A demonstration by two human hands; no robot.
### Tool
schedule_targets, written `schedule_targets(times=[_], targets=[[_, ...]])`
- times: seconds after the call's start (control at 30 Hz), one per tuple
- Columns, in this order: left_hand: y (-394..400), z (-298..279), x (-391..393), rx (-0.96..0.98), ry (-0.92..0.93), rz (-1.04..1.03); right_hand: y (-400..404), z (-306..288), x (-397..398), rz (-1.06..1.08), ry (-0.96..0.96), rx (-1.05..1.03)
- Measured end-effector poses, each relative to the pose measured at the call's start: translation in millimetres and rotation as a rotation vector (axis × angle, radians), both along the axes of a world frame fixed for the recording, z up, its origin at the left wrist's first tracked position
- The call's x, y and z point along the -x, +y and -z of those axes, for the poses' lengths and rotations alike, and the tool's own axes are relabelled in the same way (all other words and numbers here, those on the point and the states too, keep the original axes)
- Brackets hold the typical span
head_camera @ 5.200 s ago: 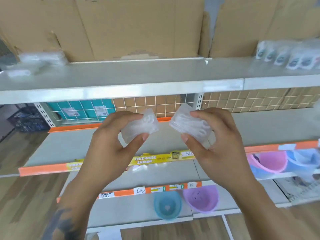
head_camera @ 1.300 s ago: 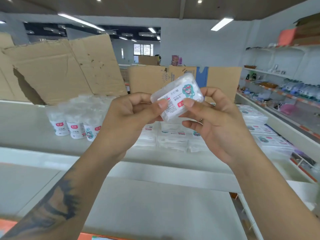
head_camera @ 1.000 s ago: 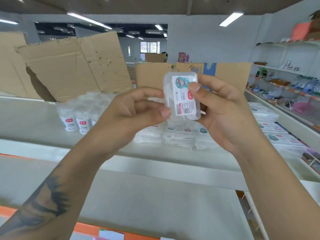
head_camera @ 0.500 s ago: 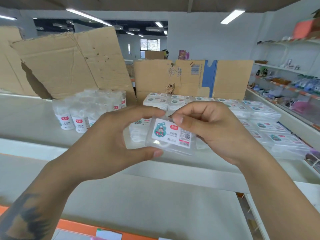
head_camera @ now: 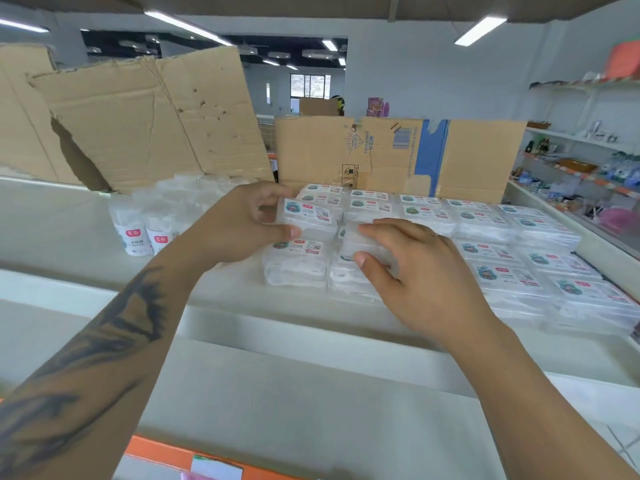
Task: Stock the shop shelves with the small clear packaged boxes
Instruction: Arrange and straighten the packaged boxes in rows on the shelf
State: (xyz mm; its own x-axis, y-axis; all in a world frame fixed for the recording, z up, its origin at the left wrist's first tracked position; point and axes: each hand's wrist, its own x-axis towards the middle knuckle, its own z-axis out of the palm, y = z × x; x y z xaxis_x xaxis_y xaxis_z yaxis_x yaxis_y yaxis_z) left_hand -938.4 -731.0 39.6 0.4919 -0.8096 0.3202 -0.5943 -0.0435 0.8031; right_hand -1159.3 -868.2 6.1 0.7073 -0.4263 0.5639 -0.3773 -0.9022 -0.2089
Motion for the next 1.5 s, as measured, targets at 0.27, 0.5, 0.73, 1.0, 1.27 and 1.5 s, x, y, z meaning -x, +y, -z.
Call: schedule_targets(times=[0.27, 0.5, 0.73, 1.0, 1.27, 1.5], targets=[[-24, 13, -18, -0.144, -0.004, 0.005, 0, 4, 0, 0.001, -0.010, 0.029], [-26, 14, -14, -0.164, -0.023, 0.023, 1, 4, 0, 0.010, -0.012, -0.005], [-11, 10, 13, 0.025, -0.260, -0.090, -3, -7, 3, -0.048, 0.009, -0.118], [19, 26, 69, 0.182, -0.632, 0.057, 7, -14, 19, -0.163, -0.156, -0.327], [28, 32, 87, 0.313, -0.538, -0.036, 25, -16, 37, -0.268, -0.338, -0.526], [31, 28, 95, 0.374, 0.043, 0.087, 42, -5, 39, -0.462, -0.617, -0.874]])
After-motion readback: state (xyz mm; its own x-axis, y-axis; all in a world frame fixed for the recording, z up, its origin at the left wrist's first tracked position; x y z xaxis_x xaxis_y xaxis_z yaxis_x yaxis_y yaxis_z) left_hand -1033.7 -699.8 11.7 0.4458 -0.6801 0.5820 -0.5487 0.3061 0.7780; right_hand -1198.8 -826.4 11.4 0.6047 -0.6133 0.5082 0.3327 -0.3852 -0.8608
